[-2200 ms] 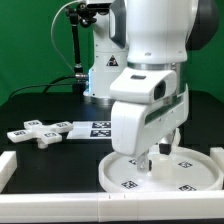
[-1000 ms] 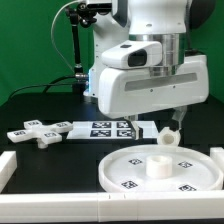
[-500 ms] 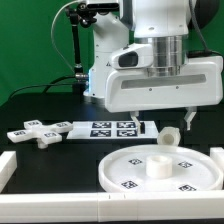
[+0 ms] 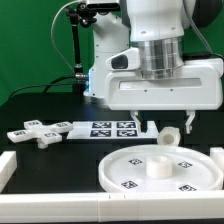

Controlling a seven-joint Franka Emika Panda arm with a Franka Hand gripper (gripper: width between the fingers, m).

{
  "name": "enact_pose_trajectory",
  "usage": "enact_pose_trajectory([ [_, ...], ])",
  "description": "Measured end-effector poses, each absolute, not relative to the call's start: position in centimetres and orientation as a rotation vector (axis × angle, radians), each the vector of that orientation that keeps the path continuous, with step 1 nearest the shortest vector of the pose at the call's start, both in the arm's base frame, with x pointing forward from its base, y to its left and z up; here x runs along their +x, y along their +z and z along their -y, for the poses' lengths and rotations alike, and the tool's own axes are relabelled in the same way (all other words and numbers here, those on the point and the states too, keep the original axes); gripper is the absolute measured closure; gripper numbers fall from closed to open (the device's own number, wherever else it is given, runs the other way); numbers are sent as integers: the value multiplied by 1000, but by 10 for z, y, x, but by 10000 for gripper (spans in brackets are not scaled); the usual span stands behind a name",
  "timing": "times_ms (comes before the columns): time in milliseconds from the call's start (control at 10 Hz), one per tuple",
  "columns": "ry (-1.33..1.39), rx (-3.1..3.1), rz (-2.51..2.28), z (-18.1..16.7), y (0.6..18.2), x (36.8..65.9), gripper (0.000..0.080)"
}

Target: Assemble round table

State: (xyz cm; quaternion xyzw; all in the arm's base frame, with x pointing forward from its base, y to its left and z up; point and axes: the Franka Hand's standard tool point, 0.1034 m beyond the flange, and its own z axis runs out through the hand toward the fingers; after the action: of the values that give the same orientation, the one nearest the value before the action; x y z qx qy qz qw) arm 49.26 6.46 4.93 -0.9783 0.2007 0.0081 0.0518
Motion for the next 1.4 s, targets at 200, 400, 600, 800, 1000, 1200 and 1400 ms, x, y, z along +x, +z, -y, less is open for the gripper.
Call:
enact_pose_trajectory([
  [200, 51, -2981, -584, -64, 49, 492, 150],
  [400, 167, -2993, -505, -63, 42, 482, 150],
  [600, 326, -2977, -477, -63, 42, 481, 150],
  [800, 561, -2936, -444, -62, 43, 476, 150],
  [1000, 702, -2893, -397, -66, 44, 486, 150],
  [1200, 850, -2844, -379, -64, 42, 483, 150],
  [1400, 1034, -2779, -354, -67, 38, 479, 150],
])
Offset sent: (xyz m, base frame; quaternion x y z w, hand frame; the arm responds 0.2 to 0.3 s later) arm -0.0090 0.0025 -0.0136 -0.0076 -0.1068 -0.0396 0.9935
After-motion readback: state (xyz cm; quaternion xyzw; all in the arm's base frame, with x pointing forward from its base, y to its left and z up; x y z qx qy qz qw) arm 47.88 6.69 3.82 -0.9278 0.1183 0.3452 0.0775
